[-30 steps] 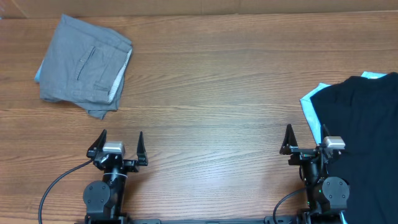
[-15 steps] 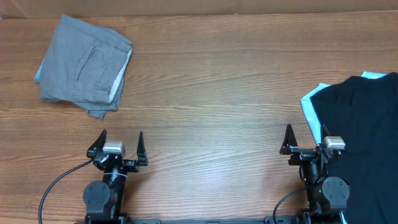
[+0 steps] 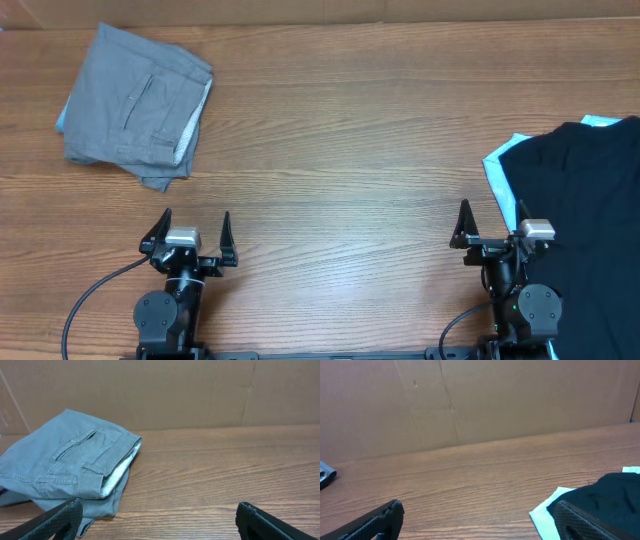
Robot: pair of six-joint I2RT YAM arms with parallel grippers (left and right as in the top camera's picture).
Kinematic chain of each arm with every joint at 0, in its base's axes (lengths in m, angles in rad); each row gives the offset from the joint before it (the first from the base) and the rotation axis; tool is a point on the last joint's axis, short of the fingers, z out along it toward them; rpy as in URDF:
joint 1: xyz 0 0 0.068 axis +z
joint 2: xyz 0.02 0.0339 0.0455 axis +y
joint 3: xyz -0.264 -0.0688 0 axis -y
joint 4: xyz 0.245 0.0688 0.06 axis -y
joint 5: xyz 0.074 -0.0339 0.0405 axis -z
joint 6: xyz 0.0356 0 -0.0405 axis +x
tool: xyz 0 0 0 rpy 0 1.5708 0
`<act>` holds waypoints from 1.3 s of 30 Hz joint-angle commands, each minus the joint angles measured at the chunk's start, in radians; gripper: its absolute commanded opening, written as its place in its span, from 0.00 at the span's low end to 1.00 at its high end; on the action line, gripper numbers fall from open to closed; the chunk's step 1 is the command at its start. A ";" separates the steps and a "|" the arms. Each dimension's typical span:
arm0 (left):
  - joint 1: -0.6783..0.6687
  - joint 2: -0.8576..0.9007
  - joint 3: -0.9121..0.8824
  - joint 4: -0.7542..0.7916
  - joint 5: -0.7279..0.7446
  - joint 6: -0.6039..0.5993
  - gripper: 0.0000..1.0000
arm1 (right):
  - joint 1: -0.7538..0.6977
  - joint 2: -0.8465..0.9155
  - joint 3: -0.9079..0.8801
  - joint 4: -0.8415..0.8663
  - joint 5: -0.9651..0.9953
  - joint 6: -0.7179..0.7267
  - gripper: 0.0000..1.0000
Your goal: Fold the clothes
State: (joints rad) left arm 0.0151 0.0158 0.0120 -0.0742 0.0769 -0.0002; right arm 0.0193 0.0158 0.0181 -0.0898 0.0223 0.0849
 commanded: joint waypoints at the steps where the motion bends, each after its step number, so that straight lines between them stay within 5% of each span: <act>1: 0.004 -0.010 -0.007 0.004 -0.006 -0.011 1.00 | -0.005 -0.007 -0.010 0.007 -0.005 -0.003 1.00; 25: 0.004 -0.010 -0.007 0.037 -0.003 -0.005 1.00 | -0.005 -0.007 -0.010 0.066 -0.059 -0.003 1.00; 35: 0.004 -0.009 0.003 0.072 0.281 -0.110 1.00 | -0.005 -0.007 -0.010 0.053 -0.314 0.050 1.00; 39: 0.004 -0.005 0.087 0.061 0.285 -0.116 1.00 | -0.005 -0.007 0.046 0.043 -0.358 0.098 1.00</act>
State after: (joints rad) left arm 0.0151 0.0158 0.0200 -0.0177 0.2966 -0.0803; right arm 0.0193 0.0158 0.0200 -0.0418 -0.2565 0.1383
